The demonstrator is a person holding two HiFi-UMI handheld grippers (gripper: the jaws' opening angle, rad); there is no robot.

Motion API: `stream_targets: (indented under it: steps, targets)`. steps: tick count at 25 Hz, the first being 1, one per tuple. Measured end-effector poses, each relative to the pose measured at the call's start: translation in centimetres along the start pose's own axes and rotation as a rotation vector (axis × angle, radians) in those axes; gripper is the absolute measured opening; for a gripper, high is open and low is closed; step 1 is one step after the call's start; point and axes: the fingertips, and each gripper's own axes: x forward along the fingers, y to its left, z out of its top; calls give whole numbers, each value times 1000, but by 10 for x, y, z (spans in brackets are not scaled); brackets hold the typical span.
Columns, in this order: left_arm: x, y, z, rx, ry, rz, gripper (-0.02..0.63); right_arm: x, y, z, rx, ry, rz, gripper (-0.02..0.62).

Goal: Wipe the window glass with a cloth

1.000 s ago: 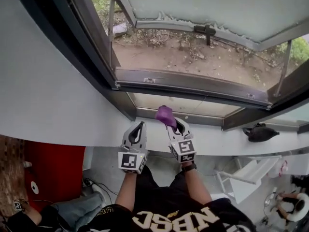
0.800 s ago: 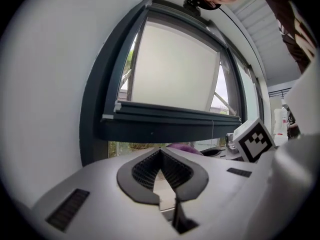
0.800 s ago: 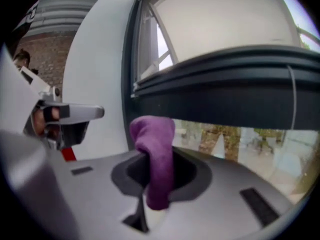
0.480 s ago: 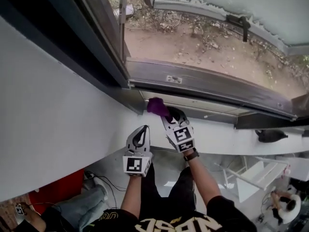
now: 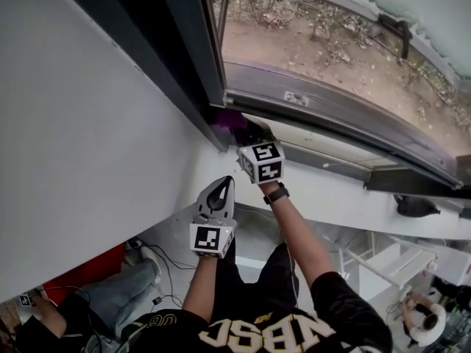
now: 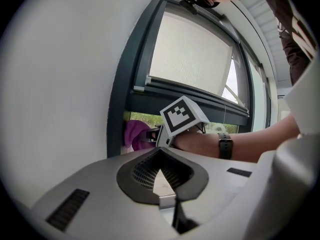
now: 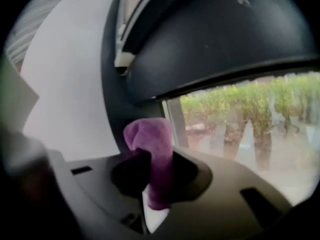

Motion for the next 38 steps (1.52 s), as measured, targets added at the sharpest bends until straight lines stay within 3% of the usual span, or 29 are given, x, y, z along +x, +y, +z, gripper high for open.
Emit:
stream_targets:
  steps: [4, 10, 14, 20, 24, 28, 32, 35, 38]
  targets:
    - [-9, 4, 6, 3, -14, 50, 18, 1, -40, -20, 265, -14, -65, 74]
    - [2, -35, 2, 16, -22, 42, 18, -82, -136, -47, 393, -72, -249, 74]
    - [30, -116, -4, 17, -1, -82, 18, -166, -211, -68, 369, -80, -381, 74]
    - [73, -235, -19, 46, 44, -261, 18, -305, -337, -98, 464, -163, -590, 74]
    - [84, -289, -28, 48, 54, -316, 18, -407, -423, -118, 487, -184, -787, 74]
    - [89, -313, -31, 43, 52, -334, 18, -496, -488, -138, 577, -190, -1011, 74]
    - [84, -315, -27, 43, 48, -338, 18, -525, -504, -141, 607, -191, -1084, 74]
    - [79, -290, -19, 35, 29, -314, 18, -512, -475, -145, 668, -190, -1103, 74]
    - [74, -250, -10, 33, 10, -271, 18, -439, -411, -154, 663, -107, -978, 74]
